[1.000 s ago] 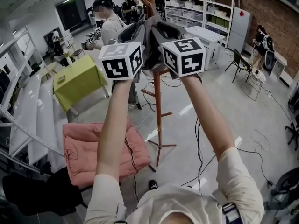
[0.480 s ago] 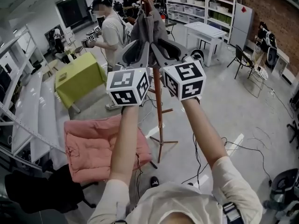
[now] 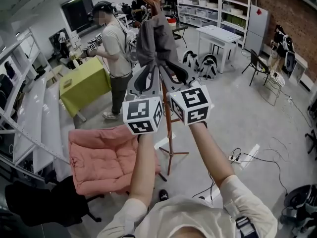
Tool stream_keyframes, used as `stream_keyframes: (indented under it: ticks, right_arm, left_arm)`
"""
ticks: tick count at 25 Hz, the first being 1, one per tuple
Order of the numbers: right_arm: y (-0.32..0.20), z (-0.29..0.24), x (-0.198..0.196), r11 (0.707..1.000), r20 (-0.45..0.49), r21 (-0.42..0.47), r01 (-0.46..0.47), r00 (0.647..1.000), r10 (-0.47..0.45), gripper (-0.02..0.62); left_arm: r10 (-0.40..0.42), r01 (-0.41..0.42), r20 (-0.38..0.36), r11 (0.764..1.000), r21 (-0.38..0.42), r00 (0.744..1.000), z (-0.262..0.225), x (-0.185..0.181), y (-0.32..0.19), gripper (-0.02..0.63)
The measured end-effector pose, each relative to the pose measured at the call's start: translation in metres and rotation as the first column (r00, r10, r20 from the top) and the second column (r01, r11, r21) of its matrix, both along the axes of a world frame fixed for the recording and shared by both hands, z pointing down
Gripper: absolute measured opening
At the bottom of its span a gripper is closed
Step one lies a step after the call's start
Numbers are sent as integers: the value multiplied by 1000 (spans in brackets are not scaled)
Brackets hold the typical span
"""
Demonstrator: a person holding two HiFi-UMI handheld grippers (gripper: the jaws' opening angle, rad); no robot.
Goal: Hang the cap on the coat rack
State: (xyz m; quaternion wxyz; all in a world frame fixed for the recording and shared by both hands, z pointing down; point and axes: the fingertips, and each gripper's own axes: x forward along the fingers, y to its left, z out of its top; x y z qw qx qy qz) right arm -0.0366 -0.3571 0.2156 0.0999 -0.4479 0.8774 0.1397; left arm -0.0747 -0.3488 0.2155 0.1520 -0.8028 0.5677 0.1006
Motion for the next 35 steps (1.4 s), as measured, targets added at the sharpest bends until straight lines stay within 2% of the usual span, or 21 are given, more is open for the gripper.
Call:
stream_keyframes:
  ticks: [8, 12, 14, 26, 30, 35]
  right_arm:
    - [8, 56, 0, 998, -5, -61, -29, 1000, 29, 81]
    - [11, 78, 0, 993, 24, -117, -16, 1000, 19, 83]
    - [17, 86, 1, 992, 28, -127, -18, 999, 22, 86]
    - [26, 150, 8, 969, 38, -248, -22, 999, 32, 95]
    - [30, 162, 9, 964, 46, -266, -7, 999, 20, 96]
    - [32, 185, 13, 960, 11, -280, -10, 1000, 13, 97]
  left_arm:
    - [-53, 55, 37, 997, -55, 998, 51, 0, 14, 75]
    - [-46, 45, -17, 995, -87, 999, 68, 1, 29, 75]
    - [-41, 39, -20, 994, -102, 999, 78, 2, 33, 75]
    - [-34, 43, 47, 979, -198, 998, 141, 9, 38, 66]
    - [-32, 48, 71, 974, -222, 997, 155, 9, 37, 67]
    - [-25, 46, 84, 966, -255, 996, 175, 6, 39, 69]
